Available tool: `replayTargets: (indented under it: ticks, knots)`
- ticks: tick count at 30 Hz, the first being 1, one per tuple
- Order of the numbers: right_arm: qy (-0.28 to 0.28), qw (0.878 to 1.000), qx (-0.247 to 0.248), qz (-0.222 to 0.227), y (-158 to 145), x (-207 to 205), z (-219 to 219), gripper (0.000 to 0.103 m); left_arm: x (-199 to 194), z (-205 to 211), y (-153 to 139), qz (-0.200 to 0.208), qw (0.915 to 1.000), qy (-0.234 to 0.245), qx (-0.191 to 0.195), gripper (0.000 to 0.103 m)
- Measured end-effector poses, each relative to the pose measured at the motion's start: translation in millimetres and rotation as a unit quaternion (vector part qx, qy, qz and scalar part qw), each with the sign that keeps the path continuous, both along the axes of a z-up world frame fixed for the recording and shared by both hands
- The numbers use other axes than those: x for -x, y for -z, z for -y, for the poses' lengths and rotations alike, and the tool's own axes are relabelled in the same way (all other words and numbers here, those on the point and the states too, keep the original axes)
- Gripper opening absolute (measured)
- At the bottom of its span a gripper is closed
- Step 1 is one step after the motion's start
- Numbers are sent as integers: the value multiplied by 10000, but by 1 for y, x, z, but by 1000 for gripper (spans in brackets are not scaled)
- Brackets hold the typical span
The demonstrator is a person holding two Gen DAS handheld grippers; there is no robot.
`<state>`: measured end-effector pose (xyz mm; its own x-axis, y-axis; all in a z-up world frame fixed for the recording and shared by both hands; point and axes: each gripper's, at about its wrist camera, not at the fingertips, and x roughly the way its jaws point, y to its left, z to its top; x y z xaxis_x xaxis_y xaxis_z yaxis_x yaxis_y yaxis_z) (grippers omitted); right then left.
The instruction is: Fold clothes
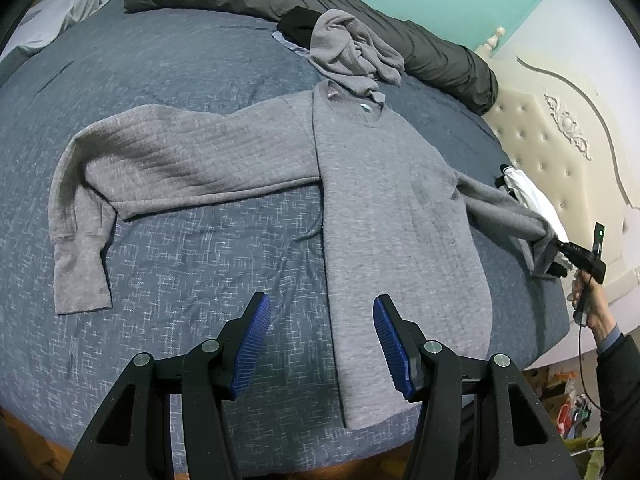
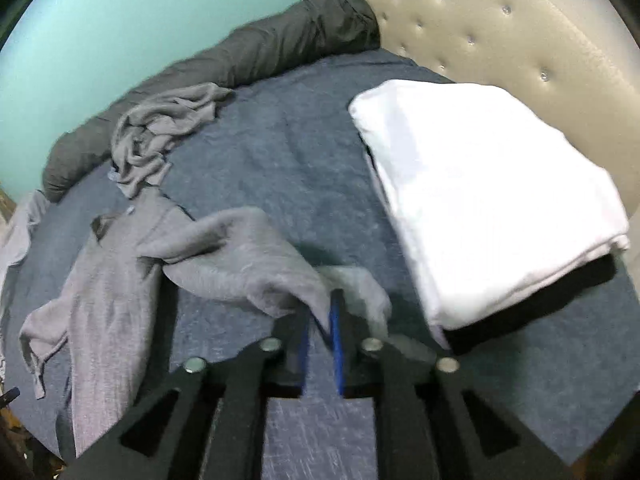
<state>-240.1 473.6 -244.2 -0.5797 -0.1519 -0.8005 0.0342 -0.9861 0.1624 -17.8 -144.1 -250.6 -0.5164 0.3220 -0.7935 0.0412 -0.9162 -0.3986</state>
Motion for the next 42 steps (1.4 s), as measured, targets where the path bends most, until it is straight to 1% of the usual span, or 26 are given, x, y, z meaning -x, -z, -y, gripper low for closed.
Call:
replayTargets:
  ticks: [1, 2, 3, 4, 6, 8, 10, 13, 15, 17, 20, 23, 26, 27, 28, 29, 30, 31, 32, 35, 38, 42]
  knots:
    - [52, 10000, -32, -64, -4, -3, 3, 30, 0, 1, 1, 2, 10000, -10, -8, 58]
    - [28, 9999, 56, -137, -8, -7, 5, 45, 0, 1, 0, -2, 10000, -5, -14, 58]
    - [3, 9997, 146, -209, -12, -11, 6, 50, 0, 0, 0, -5, 10000, 0, -19, 58]
    - [-86, 9994, 208, -282, -14, -18, 12, 52, -1, 1, -1, -15, 10000, 9, -23, 58]
    - [-315, 9984, 307, -342, -16, -28, 29, 52, -1, 1, -3, -33, 10000, 27, -30, 58]
    - [-740, 9963, 399, -155, -6, -40, 51, 52, -2, 1, -5, -68, 10000, 27, -53, 58]
    - [-1133, 9907, 719, 216, 8, -49, 74, 52, -3, 0, -8, -112, 9999, 20, -102, 58]
    - [-1720, 9750, 1126, 842, 33, -67, 114, 59, -7, -1, -10, -153, 9998, 18, -155, 58]
    - [-2016, 9655, 1220, 1110, 45, -78, 142, 60, -10, -1, -11, -173, 9997, 19, -183, 58]
    - [-2248, 9588, 1186, 1273, 56, -91, 167, 61, -13, -1, -11, -193, 9996, 21, -212, 58]
    - [-2490, 9456, 1285, 1651, 76, -103, 201, 61, -17, -1, -13, -222, 9994, 23, -254, 58]
    - [-2589, 9405, 1205, 1842, 89, -114, 220, 61, -21, -1, -14, -252, 9992, 25, -297, 58]
    - [-2689, 9365, 1172, 1920, 100, -119, 237, 60, -25, 0, -12, -253, 9991, 2, -347, 58]
    - [-2708, 9353, 1192, 1942, 103, -121, 240, 60, -26, 1, -11, -249, 9990, -9, -365, 58]
    - [-2743, 9349, 1184, 1916, 106, -123, 244, 54, -27, 1, -10, -245, 9990, -20, -382, 58]
    - [-2788, 9348, 1108, 1903, 107, -125, 247, 41, -28, 2, -8, -230, 9989, -25, -401, 58]
    - [-2833, 9346, 1030, 1889, 109, -127, 251, 35, -28, 2, -6, -211, 9989, -25, -408, 58]
    - [-2860, 9356, 903, 1861, 110, -128, 255, 23, -28, 2, -4, -192, 9989, -25, -415, 58]
    - [-2859, 9369, 860, 1817, 110, -128, 256, 14, -29, 2, -3, -183, 9989, -28, -425, 58]
    - [-2745, 9433, 1017, 1568, 99, -123, 246, 4, -29, 2, 3, -150, 9989, -33, -449, 58]
    - [-2577, 9511, 1122, 1283, 82, -115, 232, 3, -27, -1, 11, -75, 9988, -12, -477, 58]
    - [-2305, 9606, 1204, 978, 57, -103, 202, 3, -23, -3, 21, 7, 9986, -4, -522, 58]
